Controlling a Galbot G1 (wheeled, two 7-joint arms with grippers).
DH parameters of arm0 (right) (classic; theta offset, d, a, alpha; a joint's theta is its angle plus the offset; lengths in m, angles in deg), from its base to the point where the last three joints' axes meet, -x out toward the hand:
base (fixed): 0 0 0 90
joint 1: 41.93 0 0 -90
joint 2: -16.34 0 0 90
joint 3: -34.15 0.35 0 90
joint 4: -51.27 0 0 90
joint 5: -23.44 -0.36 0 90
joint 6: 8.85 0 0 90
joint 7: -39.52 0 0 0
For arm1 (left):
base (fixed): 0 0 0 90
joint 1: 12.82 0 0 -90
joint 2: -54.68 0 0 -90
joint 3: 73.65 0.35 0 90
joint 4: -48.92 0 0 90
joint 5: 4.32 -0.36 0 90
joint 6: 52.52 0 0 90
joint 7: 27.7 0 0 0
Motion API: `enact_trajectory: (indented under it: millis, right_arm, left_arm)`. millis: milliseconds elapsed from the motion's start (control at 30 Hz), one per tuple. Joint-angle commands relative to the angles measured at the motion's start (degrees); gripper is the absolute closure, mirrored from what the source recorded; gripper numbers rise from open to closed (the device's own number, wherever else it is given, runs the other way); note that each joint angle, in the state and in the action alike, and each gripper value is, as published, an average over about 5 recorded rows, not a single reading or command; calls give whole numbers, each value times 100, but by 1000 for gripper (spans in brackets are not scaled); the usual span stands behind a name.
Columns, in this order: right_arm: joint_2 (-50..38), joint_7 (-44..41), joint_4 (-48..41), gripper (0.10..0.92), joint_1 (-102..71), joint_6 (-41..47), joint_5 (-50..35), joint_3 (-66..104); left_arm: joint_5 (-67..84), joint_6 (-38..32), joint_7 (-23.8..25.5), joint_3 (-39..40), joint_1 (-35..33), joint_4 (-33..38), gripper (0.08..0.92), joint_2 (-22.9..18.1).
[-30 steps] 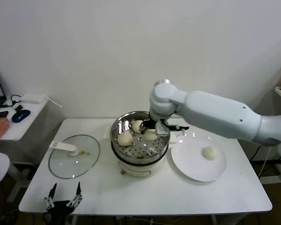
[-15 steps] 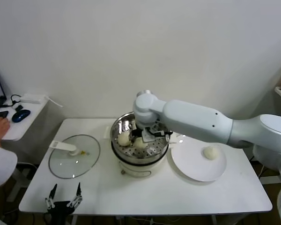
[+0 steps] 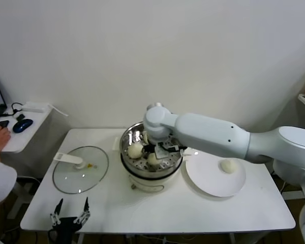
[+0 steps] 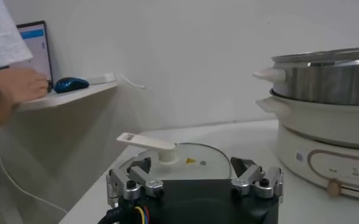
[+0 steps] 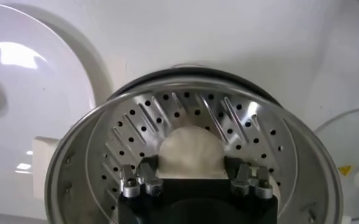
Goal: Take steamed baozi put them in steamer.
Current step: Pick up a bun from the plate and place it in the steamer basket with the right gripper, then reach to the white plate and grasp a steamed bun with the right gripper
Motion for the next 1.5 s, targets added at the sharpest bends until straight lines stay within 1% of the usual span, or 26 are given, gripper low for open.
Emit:
enact_trajectory:
  millis: [33, 400, 500, 600, 667, 867, 1133, 1267, 1433, 1500]
  right_arm:
    - [-40, -12, 71, 321, -51, -41, 56, -33]
    - [-70, 11, 107, 316, -134, -40, 39, -44]
    - [-70, 34, 104, 282, -134, -43, 30, -45]
    - [-60, 21, 89, 227, -128, -54, -33, -44]
    - [-49, 1, 74, 209, -113, -58, -83, -35]
    - [-50, -75, 24, 203, 97, -39, -392, 52]
    - [-425, -262, -13, 203, 1056, 152, -1666, -185]
    - [-784, -250, -212, 203, 1809, 955, -2916, -640]
    - [-1276, -71, -865, 203, 2464, 2217, -4720, -1458]
    - [-1470, 90, -1161, 203, 2482, 2514, -5182, -1597]
  left_arm:
    - [-6, 12, 0, 10, 16, -11, 177, -4]
    - [-13, 19, -4, 18, 25, -4, 177, -8]
    - [-12, 16, -5, 17, 21, -3, 177, -9]
    - [-11, 16, -7, 18, 25, -4, 177, -11]
    - [-11, 16, -7, 18, 28, -4, 177, -11]
    - [-6, 15, -6, 11, 24, 2, 177, -9]
    - [-8, 30, -3, 4, 51, 5, 177, 1]
    - [-11, 24, 7, 11, 53, -16, 177, 5]
    - [-5, 19, 34, 18, 57, 14, 177, 12]
    - [-1, 21, 45, 17, 78, 24, 177, 19]
